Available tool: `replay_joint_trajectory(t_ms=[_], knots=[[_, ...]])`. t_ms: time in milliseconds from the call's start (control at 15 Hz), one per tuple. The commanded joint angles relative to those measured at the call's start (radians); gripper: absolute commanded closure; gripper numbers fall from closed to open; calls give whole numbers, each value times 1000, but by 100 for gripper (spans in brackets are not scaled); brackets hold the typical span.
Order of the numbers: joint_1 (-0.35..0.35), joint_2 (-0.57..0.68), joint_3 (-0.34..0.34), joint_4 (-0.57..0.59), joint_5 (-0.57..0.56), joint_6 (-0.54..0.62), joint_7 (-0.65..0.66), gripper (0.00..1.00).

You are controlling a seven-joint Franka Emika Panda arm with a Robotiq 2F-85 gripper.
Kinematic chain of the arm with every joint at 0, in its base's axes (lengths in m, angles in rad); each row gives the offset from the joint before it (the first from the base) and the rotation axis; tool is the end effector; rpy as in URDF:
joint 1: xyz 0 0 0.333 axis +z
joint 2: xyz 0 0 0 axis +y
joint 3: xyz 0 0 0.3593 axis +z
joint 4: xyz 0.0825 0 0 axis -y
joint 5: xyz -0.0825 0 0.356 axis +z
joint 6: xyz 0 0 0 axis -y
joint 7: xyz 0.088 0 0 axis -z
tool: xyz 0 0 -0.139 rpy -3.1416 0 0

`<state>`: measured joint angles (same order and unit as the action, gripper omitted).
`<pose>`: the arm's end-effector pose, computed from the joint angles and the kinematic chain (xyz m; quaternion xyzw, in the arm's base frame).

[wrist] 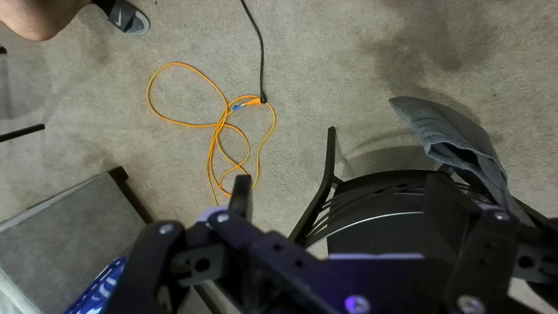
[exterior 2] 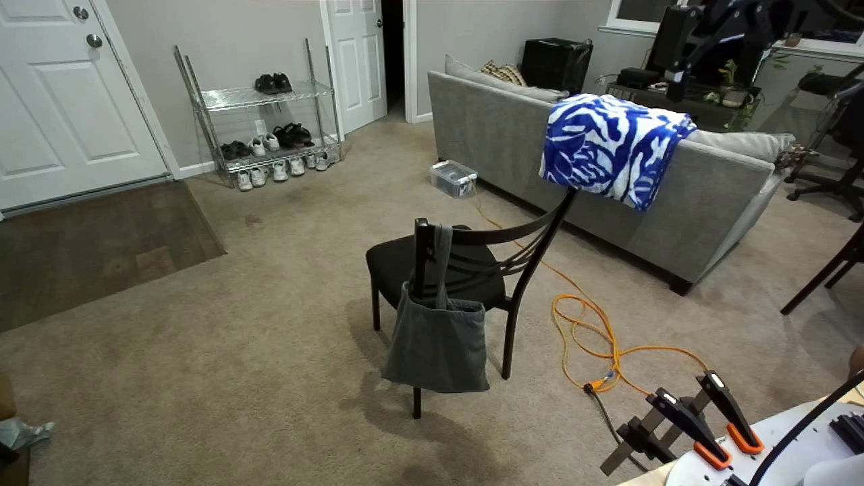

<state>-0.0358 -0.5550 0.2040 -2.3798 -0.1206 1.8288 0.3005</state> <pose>0.3324 0.0541 0.5315 0.9916 -0.0652 0.0209 0.1096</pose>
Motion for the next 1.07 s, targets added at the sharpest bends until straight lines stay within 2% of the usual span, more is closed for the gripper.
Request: replay_joint_trajectory(t_ms=[0,867,1000], knots=[[22,3,-17,3,-10,-4,9,0],[22,3,-17,3,-10,-4,9,0],[25,-12,-12,-28,-18,17,18,0]])
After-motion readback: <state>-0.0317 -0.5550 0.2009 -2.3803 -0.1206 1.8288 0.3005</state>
